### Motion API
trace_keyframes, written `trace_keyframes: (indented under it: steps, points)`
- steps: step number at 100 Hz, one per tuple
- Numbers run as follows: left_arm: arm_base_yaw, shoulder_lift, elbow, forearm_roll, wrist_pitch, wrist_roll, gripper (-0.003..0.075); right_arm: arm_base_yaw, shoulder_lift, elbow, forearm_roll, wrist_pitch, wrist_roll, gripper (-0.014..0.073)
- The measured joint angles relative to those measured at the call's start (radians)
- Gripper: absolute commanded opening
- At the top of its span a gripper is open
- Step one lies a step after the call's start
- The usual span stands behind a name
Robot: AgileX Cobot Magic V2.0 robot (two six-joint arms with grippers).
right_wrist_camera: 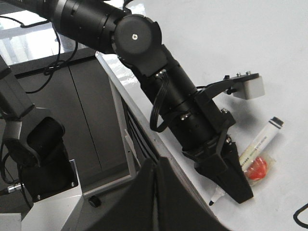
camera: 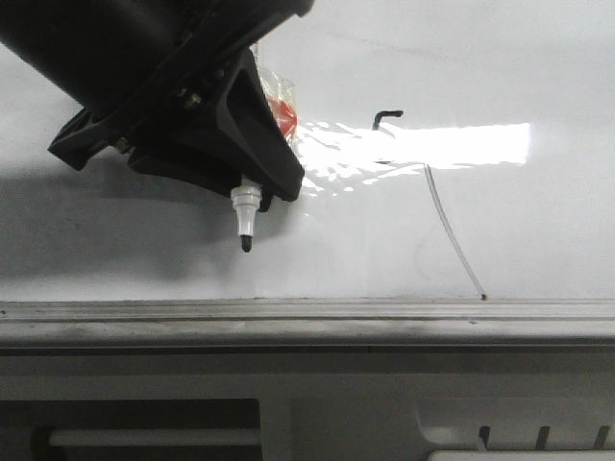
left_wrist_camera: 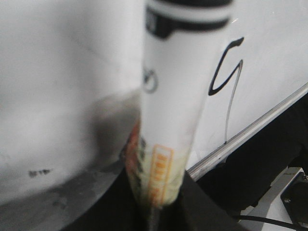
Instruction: Write number 9 on whiteboard
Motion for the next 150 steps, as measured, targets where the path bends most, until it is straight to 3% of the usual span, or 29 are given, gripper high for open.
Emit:
trace_keyframes:
  steps: [66,78,100,126,150]
  points:
    - [0.000,-0.011,-0.006,0.054,-0.060,-0.004,-0.0013,0.000,0.000,0.000,0.002,0.000,0.000,-0.0069]
    - [0.000,-0.009,-0.008,0.057,-0.060,-0.004,0.0081,0.000,0.000,0.000,0.002,0.000,0.000,-0.0069]
    - [-0.002,0.010,-0.016,0.044,-0.064,-0.045,0.0358,0.000,0.011,0.000,0.002,0.000,0.000,-0.0069]
    - [-0.006,0.012,-0.020,0.025,-0.062,-0.051,0.0387,0.000,0.011,0.000,0.002,0.000,0.000,-0.0069]
    - [-0.012,0.012,-0.027,0.001,-0.055,-0.051,0.0568,0.000,0.011,0.000,0.004,0.000,0.000,-0.0069]
